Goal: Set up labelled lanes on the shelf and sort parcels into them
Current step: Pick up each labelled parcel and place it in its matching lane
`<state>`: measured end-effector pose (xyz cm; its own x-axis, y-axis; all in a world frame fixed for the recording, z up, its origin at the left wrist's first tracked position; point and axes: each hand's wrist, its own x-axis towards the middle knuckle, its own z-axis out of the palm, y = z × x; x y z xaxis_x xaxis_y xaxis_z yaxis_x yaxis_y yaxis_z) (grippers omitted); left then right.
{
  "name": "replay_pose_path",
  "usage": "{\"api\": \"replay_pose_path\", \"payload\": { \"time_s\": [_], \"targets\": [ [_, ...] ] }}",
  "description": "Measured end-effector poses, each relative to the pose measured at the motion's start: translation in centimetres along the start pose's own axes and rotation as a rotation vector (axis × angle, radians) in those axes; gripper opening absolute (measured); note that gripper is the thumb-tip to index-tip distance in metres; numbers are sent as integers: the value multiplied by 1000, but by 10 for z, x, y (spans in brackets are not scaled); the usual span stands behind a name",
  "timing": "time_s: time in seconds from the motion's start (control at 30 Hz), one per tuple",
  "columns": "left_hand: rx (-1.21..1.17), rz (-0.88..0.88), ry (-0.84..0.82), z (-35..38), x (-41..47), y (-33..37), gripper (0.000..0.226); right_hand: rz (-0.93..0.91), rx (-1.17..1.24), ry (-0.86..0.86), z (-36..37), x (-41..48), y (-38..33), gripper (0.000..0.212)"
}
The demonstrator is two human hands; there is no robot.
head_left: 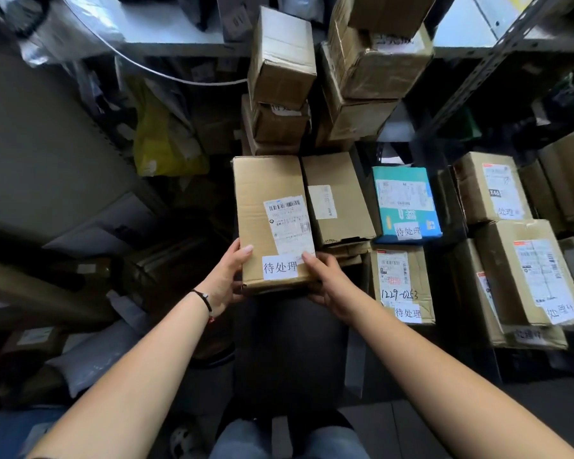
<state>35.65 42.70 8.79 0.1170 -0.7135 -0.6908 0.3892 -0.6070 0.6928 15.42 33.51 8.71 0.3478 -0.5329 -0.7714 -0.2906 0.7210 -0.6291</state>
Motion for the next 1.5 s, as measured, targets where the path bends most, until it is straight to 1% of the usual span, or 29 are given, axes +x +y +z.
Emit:
{"api": "replay_pose_path", "payload": {
  "time_s": [0.1, 0.17, 0.27, 0.37, 0.47, 0.53, 0.63, 0.67, 0.77, 0.87, 0.9, 0.93, 1.0, 1.07, 1.1, 1.13, 1.2, 1.23, 1.27, 1.33, 1.37, 1.4, 1.47, 1.5],
  "targets": [
    [9, 57, 6, -6, -18, 0, 75, -27, -35, -78, 5, -8, -6, 63],
    [-26, 84, 12, -10, -34, -2, 76, -56, -75, -104, 10, -19, -15, 73],
    [-110, 151, 26, -10, -58, 6, 80, -118, -96, -146, 20, -39, -31, 76],
    [-110, 269, 22, -11, -86, 35, 77, -195, -83, -236, 26, -52, -54, 84],
    [-148, 404, -9, -13, -109, 71, 74, -300, -155, -301, 33, -59, -87, 80],
    [-166, 500, -35, -14, -125, 100, 83, -400, -189, -326, 41, -75, -119, 76],
    [-103, 625, -69, -7, -155, 145, 102, -559, -187, -414, 51, -112, -164, 50],
    [-89, 673, -68, -3, -167, 160, 106, -610, -168, -449, 53, -123, -178, 49],
    [-70, 782, -99, 7, -196, 200, 110, -741, -188, -468, 57, -150, -215, 59],
    [-34, 870, -152, 15, -220, 227, 107, -831, -223, -474, 60, -170, -236, 82],
    [-31, 900, -166, 17, -224, 232, 105, -852, -227, -464, 60, -175, -239, 86],
    [-34, 926, -171, 18, -227, 236, 102, -868, -221, -459, 60, -179, -242, 84],
    [-49, 946, -182, 19, -228, 239, 100, -884, -226, -454, 59, -184, -243, 74],
    [-103, 940, -170, 23, -225, 236, 106, -885, -269, -452, 59, -187, -241, 69],
    [-132, 926, -153, 24, -222, 232, 111, -887, -287, -432, 59, -190, -239, 74],
    [-151, 906, -153, 26, -220, 229, 114, -888, -294, -414, 59, -193, -238, 83],
    [-178, 858, -195, 33, -215, 218, 110, -872, -272, -421, 53, -198, -232, 97],
    [-184, 840, -202, 35, -213, 213, 104, -873, -262, -425, 50, -201, -228, 99],
    [-177, 819, -201, 37, -210, 207, 90, -869, -255, -420, 45, -203, -222, 97],
    [-193, 812, -222, 38, -202, 193, 32, -870, -255, -379, 39, -206, -213, 86],
    [-198, 804, -223, 38, -199, 186, 25, -862, -260, -354, 35, -205, -208, 83],
    [-201, 773, -244, 36, -195, 179, 29, -852, -269, -322, 33, -206, -203, 86],
    [-204, 701, -284, 35, -184, 162, 50, -804, -271, -265, 28, -205, -190, 95],
    [-195, 691, -296, 35, -179, 153, 57, -785, -266, -251, 25, -203, -181, 97]
  ]
}}
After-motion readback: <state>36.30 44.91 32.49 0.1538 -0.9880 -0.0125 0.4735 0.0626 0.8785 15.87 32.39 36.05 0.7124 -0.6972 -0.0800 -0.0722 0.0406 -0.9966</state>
